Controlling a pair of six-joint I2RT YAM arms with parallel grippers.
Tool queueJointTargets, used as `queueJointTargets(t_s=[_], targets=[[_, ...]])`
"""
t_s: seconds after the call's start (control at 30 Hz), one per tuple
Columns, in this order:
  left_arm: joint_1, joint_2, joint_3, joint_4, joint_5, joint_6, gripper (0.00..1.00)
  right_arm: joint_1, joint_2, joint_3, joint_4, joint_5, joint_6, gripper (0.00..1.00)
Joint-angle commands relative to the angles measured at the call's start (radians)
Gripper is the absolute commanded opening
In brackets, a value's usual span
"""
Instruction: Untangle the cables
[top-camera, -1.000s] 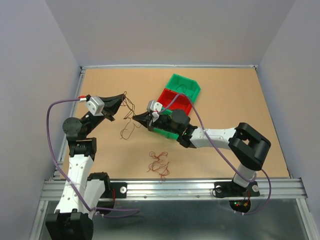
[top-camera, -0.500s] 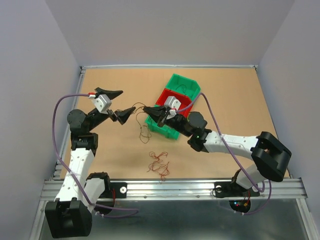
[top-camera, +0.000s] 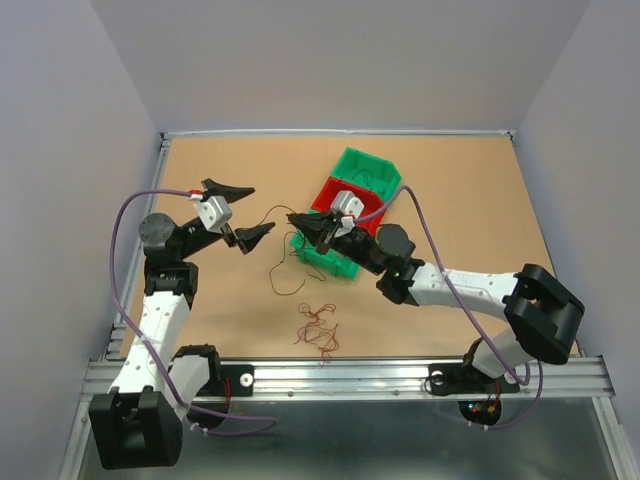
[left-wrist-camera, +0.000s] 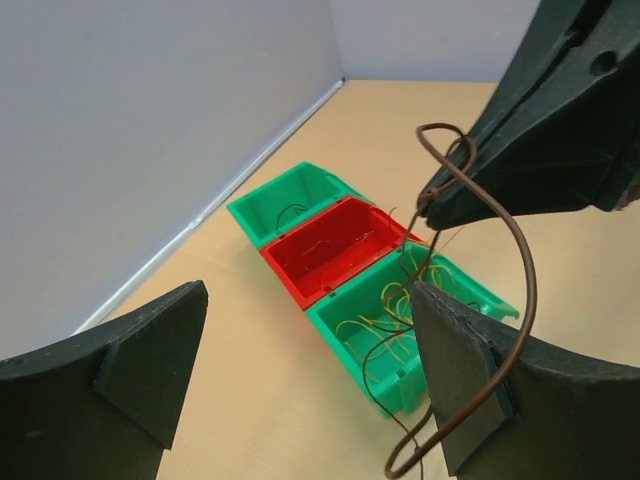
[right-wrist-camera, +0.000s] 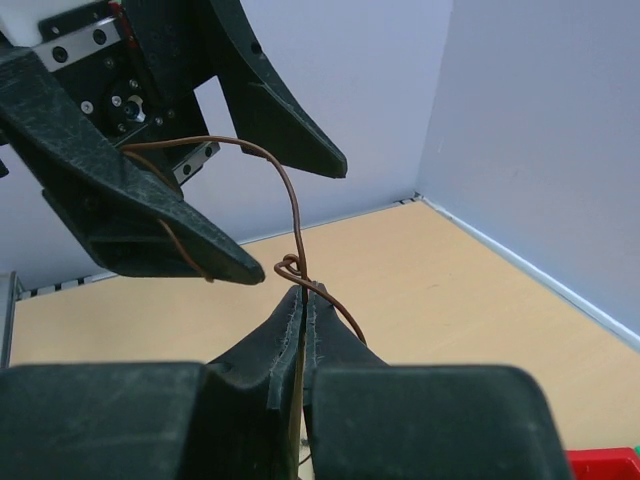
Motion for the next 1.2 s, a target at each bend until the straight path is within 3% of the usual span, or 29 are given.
queueJointTargets(t_s=[0.0, 0.07, 0.17, 0.23, 0.3, 0.33, 0.37, 0.43, 0.47, 0.53, 0.57, 0.63, 0.87, 1.07, 1.13, 1.17], targets=[[-0.004, -0.011, 0.027, 0.026, -0.127, 0.001, 0.93, 0.002, -0.064, -0.020, 0.034, -0.019, 0.037, 0.01], [-0.004, -0.011, 0.025, 0.023, -0.184, 0.000, 0.94, 0.002, -0.077, -0.023, 0.034, -0.027, 0.054, 0.00], [-0.003, -0.025, 0.021, -0.001, -0.163, 0.046, 0.95, 0.001, -0.089, -0.001, 0.026, -0.041, 0.114, 0.00], [-0.004, -0.046, 0.013, 0.002, -0.165, 0.047, 0.95, 0.001, -0.080, 0.117, -0.091, 0.038, 0.142, 0.01], [-0.003, -0.072, 0.004, 0.006, -0.189, 0.041, 0.95, 0.002, -0.017, 0.260, -0.340, 0.181, 0.198, 0.01], [-0.004, -0.080, -0.002, 0.006, -0.218, 0.040, 0.95, 0.001, 0.012, 0.411, -0.409, 0.194, 0.220, 0.01], [-0.004, -0.089, -0.005, 0.006, -0.240, 0.037, 0.94, 0.002, 0.091, 0.482, -0.475, 0.194, 0.231, 0.00], [-0.004, -0.110, -0.007, 0.006, -0.296, 0.026, 0.95, 0.002, 0.199, 0.706, -0.807, 0.186, 0.244, 0.01], [-0.004, -0.114, -0.006, 0.002, -0.377, 0.020, 0.95, 0.002, 0.275, 0.950, -0.931, 0.176, 0.234, 0.01], [-0.004, -0.114, 0.011, -0.046, -0.468, 0.018, 0.94, 0.002, 0.462, 1.142, -1.221, 0.156, 0.212, 0.01], [-0.001, -0.112, 0.028, -0.075, -0.543, 0.015, 0.95, 0.002, 0.509, 1.273, -1.279, 0.152, 0.200, 0.01], [0.002, -0.114, 0.033, -0.084, -0.585, 0.017, 0.94, 0.002, 0.576, 1.306, -1.319, 0.128, 0.188, 0.01], [0.003, -0.127, 0.031, -0.084, -0.669, 0.010, 0.91, 0.001, 0.581, 1.314, -1.319, 0.028, 0.186, 0.01], [0.002, -0.098, 0.037, -0.087, -0.689, 0.027, 0.64, -0.001, 0.558, 1.247, -1.310, 0.001, 0.140, 0.01], [0.005, -0.089, 0.040, -0.092, -0.689, 0.040, 0.65, 0.001, 0.557, 1.235, -1.304, -0.007, 0.128, 0.01], [0.011, -0.089, 0.054, -0.124, -0.677, 0.056, 0.71, 0.001, 0.555, 1.228, -1.299, -0.009, 0.117, 0.01]])
